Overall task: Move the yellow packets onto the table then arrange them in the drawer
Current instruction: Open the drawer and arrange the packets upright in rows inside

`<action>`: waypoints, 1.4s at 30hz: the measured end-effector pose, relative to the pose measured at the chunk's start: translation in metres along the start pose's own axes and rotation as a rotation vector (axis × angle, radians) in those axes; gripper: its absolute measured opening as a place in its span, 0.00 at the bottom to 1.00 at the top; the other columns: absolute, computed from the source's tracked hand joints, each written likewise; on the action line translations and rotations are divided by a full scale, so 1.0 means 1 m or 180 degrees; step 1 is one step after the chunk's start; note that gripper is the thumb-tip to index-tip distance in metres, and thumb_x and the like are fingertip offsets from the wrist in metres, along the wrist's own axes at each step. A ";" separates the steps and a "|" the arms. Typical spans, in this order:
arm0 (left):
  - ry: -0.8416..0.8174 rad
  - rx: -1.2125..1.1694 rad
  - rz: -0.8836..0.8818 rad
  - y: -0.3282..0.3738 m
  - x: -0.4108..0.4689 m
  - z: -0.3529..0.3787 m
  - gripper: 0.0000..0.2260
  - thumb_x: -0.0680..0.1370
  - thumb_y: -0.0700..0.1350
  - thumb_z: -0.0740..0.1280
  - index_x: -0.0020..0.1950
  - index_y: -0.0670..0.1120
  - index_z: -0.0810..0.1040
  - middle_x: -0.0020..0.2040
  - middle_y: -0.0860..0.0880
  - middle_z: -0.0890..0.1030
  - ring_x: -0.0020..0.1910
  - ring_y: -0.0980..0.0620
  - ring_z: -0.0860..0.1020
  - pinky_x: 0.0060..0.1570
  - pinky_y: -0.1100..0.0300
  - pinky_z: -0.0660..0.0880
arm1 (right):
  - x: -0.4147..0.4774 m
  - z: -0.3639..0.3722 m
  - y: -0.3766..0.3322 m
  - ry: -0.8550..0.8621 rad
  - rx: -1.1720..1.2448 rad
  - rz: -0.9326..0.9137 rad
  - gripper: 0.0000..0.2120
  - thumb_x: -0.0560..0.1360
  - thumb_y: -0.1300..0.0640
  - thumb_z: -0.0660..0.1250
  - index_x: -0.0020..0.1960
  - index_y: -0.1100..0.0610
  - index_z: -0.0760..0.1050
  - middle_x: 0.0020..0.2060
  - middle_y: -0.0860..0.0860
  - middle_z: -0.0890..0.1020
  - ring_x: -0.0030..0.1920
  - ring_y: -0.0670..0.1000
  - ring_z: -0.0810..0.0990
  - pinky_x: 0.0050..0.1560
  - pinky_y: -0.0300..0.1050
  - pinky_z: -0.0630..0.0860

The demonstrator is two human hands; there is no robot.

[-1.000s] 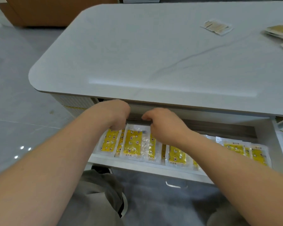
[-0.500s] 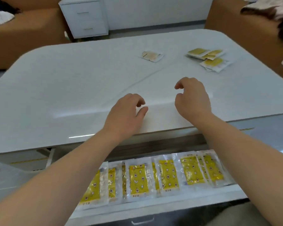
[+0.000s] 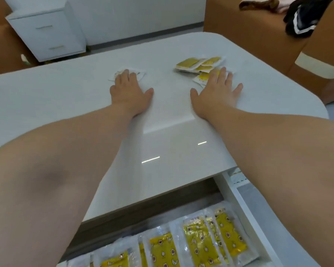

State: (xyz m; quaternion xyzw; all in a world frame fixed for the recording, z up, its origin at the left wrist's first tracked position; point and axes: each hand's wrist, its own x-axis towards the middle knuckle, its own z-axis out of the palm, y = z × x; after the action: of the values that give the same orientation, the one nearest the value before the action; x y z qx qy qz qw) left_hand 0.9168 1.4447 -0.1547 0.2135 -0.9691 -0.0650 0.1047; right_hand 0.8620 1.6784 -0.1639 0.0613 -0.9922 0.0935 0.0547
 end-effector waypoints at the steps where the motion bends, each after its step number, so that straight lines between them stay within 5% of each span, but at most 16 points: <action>1: -0.0038 0.0027 -0.0061 0.000 0.010 0.003 0.40 0.77 0.68 0.57 0.81 0.43 0.56 0.82 0.43 0.54 0.80 0.41 0.52 0.75 0.41 0.57 | 0.002 0.002 0.000 -0.0018 -0.0016 0.0026 0.42 0.79 0.34 0.49 0.83 0.58 0.44 0.83 0.56 0.45 0.82 0.59 0.44 0.77 0.69 0.44; 5: -0.0248 0.0056 -0.0310 -0.002 0.033 0.014 0.45 0.74 0.74 0.51 0.82 0.45 0.53 0.82 0.45 0.53 0.81 0.42 0.49 0.76 0.39 0.53 | 0.008 0.007 0.002 -0.0083 -0.0031 0.0075 0.42 0.79 0.33 0.47 0.83 0.57 0.44 0.82 0.55 0.50 0.82 0.59 0.45 0.76 0.69 0.43; 11: -0.0101 0.0426 -0.0073 0.007 0.008 0.006 0.38 0.76 0.71 0.49 0.71 0.44 0.71 0.66 0.41 0.67 0.64 0.38 0.68 0.65 0.44 0.65 | 0.005 0.001 0.001 0.0097 -0.0244 0.0004 0.38 0.79 0.33 0.50 0.77 0.59 0.65 0.77 0.58 0.62 0.79 0.59 0.57 0.76 0.67 0.50; 14: -0.0174 0.0350 0.0059 0.005 -0.026 0.000 0.34 0.78 0.69 0.51 0.68 0.43 0.74 0.65 0.42 0.67 0.62 0.39 0.69 0.62 0.45 0.67 | 0.002 -0.001 0.000 0.0027 -0.0097 -0.0131 0.36 0.80 0.35 0.50 0.79 0.58 0.61 0.80 0.56 0.60 0.81 0.59 0.53 0.77 0.66 0.48; 17: -0.0201 0.0418 0.0197 0.001 -0.069 -0.012 0.32 0.80 0.67 0.53 0.68 0.43 0.74 0.66 0.41 0.68 0.63 0.39 0.69 0.61 0.45 0.68 | -0.012 -0.008 0.001 0.0056 0.0059 -0.0259 0.31 0.81 0.39 0.52 0.76 0.58 0.64 0.74 0.56 0.69 0.77 0.57 0.62 0.78 0.63 0.51; 29: -0.0483 0.0543 0.0569 -0.043 -0.252 -0.080 0.30 0.78 0.70 0.54 0.65 0.48 0.75 0.62 0.46 0.75 0.59 0.45 0.73 0.57 0.49 0.75 | -0.187 -0.043 -0.020 -0.0504 -0.0032 -0.1112 0.29 0.81 0.35 0.52 0.71 0.52 0.72 0.72 0.54 0.68 0.72 0.57 0.66 0.72 0.61 0.62; 33: -0.0588 0.0544 0.0630 -0.064 -0.299 -0.096 0.35 0.72 0.75 0.59 0.67 0.50 0.72 0.62 0.48 0.74 0.60 0.46 0.73 0.56 0.51 0.76 | -0.236 -0.056 -0.042 -0.0481 0.0133 -0.1497 0.25 0.82 0.37 0.54 0.64 0.52 0.78 0.65 0.53 0.74 0.65 0.56 0.72 0.64 0.57 0.70; 38: -0.0408 0.0581 0.0698 -0.082 -0.326 -0.098 0.21 0.71 0.53 0.74 0.60 0.47 0.76 0.56 0.48 0.74 0.53 0.46 0.74 0.43 0.55 0.73 | -0.246 -0.062 -0.057 -0.0451 0.0418 -0.1586 0.19 0.80 0.43 0.63 0.66 0.51 0.76 0.62 0.53 0.75 0.63 0.56 0.74 0.61 0.54 0.71; 42: -0.0522 0.0466 0.0501 -0.074 -0.322 -0.108 0.13 0.75 0.43 0.68 0.59 0.48 0.76 0.53 0.49 0.73 0.52 0.48 0.73 0.40 0.57 0.68 | -0.240 -0.059 -0.059 -0.0949 0.0302 -0.0980 0.40 0.75 0.34 0.65 0.79 0.52 0.57 0.73 0.59 0.66 0.74 0.62 0.63 0.72 0.60 0.63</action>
State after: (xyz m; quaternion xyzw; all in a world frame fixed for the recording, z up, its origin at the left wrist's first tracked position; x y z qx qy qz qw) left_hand 1.2567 1.5068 -0.1185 0.1378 -0.9904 -0.0029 0.0139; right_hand 1.1119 1.6589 -0.1246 0.2278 -0.9627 0.1205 -0.0820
